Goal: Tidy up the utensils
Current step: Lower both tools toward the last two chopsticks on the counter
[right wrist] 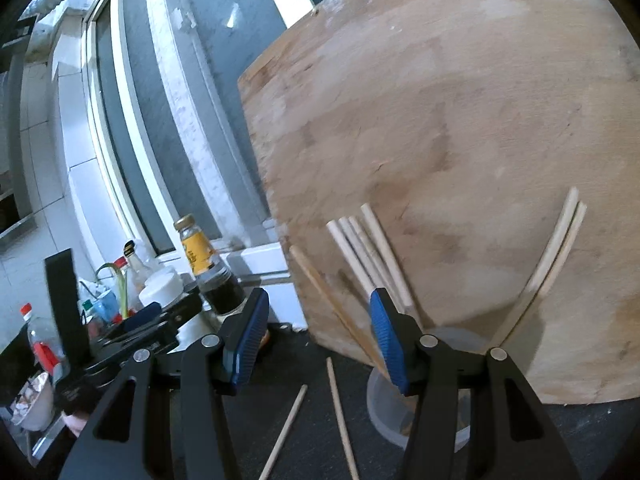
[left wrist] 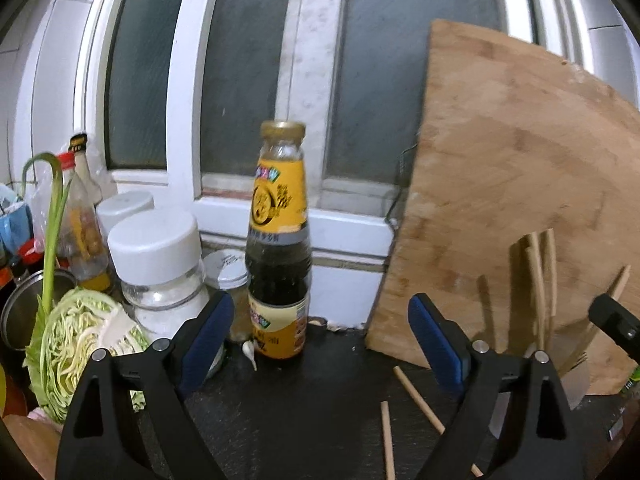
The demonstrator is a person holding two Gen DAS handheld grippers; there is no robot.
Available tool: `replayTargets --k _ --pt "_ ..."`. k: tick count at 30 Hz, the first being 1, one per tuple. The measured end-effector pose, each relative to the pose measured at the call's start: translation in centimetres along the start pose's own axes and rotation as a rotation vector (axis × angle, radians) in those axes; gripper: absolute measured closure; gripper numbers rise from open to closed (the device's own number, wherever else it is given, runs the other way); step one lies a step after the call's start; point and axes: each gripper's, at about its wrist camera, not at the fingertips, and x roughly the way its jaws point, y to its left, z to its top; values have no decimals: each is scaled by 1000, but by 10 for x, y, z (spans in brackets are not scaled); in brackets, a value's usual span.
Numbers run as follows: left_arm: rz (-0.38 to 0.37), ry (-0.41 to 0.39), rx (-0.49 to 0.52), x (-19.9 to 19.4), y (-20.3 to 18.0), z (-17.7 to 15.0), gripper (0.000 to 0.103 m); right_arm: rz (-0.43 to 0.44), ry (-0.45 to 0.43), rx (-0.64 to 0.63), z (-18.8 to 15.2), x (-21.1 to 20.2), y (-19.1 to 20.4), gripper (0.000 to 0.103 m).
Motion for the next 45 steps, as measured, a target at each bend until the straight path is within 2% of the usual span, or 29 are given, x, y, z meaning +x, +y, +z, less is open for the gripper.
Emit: replayTargets --k 5,9,11,13,15,22,25,30,35,38,45 --pt "24 28 -12 10 6 -1 15 44 31 26 -1 3 0 48" --pt "47 24 6 11 5 -3 15 -5 -4 -22 -2 0 5 43" --pt "52 25 13 12 4 -4 14 1 9 -25 -3 3 7 43" --pt "48 38 20 14 3 -5 13 18 35 -37 -4 8 9 43" --pt "56 49 23 16 3 -5 13 41 83 -66 -6 16 13 37" --pt "78 66 12 21 6 -5 8 83 199 -114 -19 34 23 37" --pt "97 61 17 22 6 -6 5 35 201 -160 -25 39 31 45" --pt "116 81 33 25 4 -8 5 -6 250 -178 -35 54 33 61" --pt "120 126 8 33 10 -11 5 -45 309 -207 -44 70 33 63" --pt "145 136 8 36 12 -14 5 -81 307 -272 -49 72 40 63" --pt "154 145 8 39 14 -15 5 -59 325 -315 -55 73 49 68"
